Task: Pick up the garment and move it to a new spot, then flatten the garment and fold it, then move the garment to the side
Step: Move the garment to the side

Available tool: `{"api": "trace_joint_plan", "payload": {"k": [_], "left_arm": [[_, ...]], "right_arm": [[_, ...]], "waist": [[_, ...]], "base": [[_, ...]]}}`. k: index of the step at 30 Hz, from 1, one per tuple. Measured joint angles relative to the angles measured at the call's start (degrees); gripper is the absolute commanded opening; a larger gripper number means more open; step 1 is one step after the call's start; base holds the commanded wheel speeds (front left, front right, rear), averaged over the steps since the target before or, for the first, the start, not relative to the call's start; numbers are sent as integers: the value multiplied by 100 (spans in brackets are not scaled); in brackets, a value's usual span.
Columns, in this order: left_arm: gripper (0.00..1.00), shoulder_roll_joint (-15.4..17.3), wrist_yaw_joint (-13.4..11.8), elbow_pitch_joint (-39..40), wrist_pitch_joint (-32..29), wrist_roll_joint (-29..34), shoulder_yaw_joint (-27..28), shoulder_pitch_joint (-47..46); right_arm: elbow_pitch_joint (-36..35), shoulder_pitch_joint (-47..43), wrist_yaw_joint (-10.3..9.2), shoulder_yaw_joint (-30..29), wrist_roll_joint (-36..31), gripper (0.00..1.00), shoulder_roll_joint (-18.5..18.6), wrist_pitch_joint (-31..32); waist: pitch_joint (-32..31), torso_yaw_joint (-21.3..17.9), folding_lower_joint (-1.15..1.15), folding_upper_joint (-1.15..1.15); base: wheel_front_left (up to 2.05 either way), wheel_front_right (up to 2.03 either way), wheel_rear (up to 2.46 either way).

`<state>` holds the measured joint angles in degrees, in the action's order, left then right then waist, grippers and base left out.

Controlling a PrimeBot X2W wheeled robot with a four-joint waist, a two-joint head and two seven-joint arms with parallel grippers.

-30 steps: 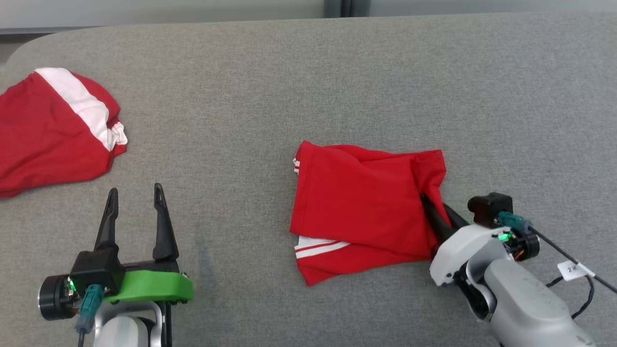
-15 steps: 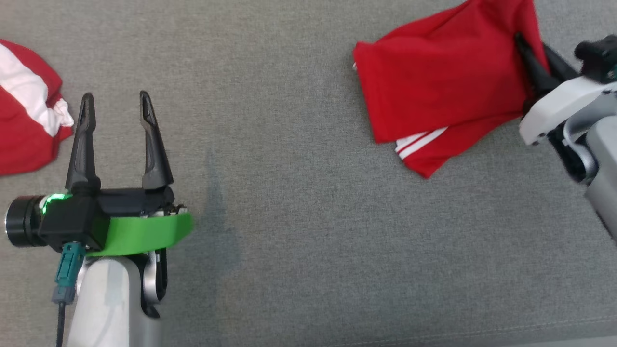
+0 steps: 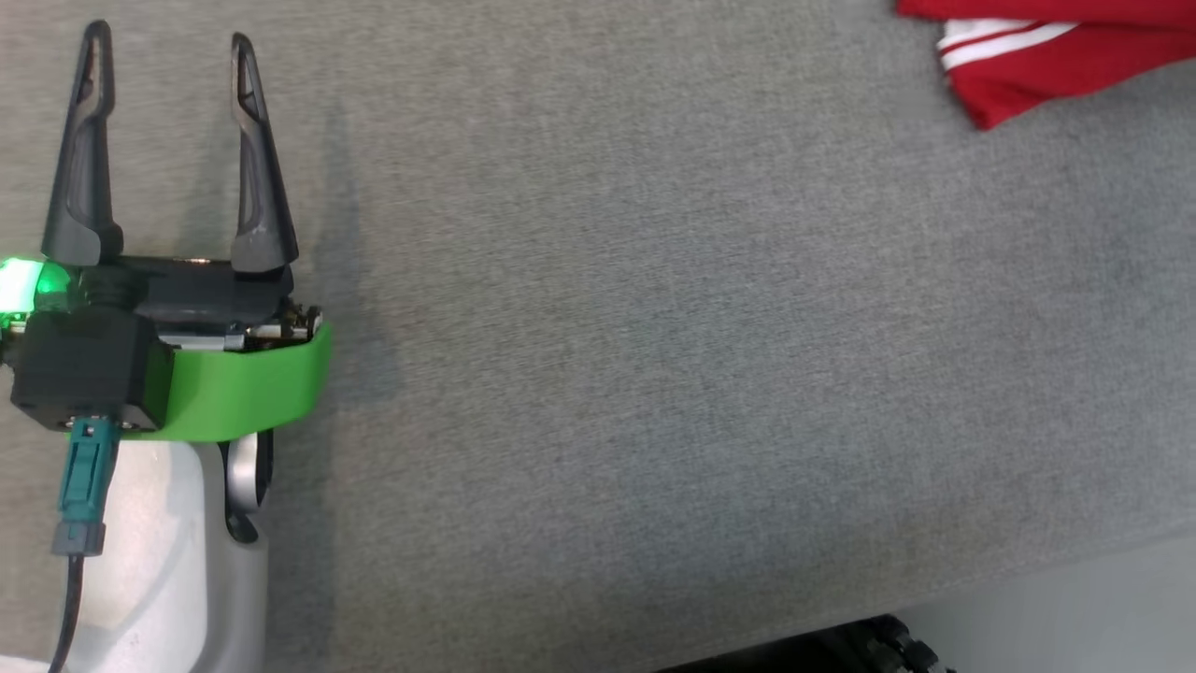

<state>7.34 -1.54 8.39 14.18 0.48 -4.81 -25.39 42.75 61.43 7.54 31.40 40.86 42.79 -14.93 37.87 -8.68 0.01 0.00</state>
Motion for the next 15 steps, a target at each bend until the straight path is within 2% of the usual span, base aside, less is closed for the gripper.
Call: {"api": "trace_joint_plan", "payload": {"k": [9,15], "left_arm": [[100,140,-11,512,-189,85,-42,-15],[100,183,-51,747,-253,92,-49,-13]], "right_arm": [[474,853,0,266,168,0,361,29],[1011,1495,0,539,216,0,321,196]], "waist": [[563,-472,0,0],[775,-542,0,0]], "base": [[0,0,0],[0,0,0]]}}
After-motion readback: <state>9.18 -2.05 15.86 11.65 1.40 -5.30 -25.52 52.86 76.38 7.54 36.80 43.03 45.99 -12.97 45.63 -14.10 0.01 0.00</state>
